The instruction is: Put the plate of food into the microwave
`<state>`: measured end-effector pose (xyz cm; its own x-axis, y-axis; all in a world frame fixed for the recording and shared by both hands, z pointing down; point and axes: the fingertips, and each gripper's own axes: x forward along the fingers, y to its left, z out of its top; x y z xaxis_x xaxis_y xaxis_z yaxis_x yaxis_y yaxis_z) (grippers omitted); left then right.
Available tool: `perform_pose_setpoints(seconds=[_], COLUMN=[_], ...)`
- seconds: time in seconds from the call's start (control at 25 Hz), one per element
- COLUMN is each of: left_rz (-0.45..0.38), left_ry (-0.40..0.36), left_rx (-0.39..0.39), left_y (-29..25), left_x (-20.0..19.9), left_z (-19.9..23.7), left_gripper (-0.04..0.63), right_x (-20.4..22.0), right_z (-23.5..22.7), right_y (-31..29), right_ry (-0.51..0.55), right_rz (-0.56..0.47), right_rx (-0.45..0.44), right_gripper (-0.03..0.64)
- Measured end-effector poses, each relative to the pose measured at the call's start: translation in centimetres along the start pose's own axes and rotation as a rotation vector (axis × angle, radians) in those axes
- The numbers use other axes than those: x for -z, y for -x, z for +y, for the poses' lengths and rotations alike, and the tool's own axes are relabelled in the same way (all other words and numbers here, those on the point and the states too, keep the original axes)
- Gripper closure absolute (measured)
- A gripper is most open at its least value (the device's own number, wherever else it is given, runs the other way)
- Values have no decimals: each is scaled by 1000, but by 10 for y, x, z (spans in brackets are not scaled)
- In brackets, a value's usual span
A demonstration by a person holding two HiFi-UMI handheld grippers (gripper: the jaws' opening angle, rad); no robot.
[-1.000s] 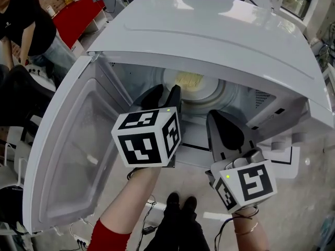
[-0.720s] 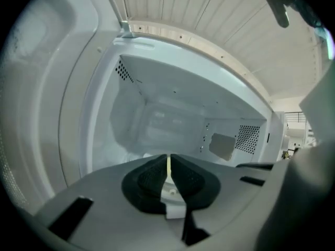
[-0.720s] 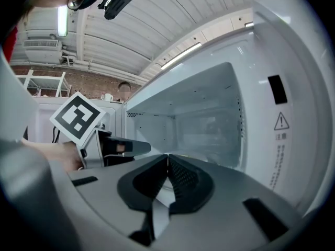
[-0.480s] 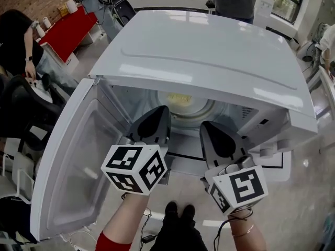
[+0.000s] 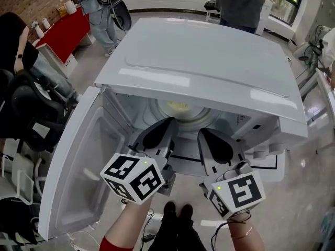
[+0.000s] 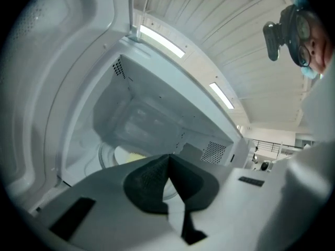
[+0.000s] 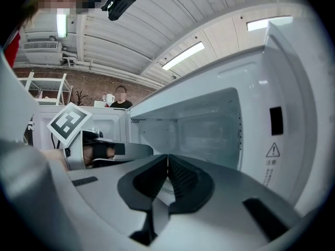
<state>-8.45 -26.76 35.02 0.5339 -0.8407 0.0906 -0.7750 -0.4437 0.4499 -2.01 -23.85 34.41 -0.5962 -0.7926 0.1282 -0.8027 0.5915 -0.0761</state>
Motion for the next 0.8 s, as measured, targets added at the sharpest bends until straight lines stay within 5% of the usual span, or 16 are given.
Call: perform_pose_setpoints(seconds=[0.24,0.4,0.8], left_rz=[-3,2,19], left_ry=[124,161,297], left_rx=[49,51,72], left_y=[31,49,85], left_x=[-16,-18,-12], left_z=[-20,-30,-60], left_gripper=[588,588,588], right_x=[-31,-26,-22], right_z=[25,29,41], right_y=[22,43,93], right_ry=[-2,-53,-160], right_rz=[-41,70,38], right_rx=[-16,-1,14], right_gripper=[601,601,601])
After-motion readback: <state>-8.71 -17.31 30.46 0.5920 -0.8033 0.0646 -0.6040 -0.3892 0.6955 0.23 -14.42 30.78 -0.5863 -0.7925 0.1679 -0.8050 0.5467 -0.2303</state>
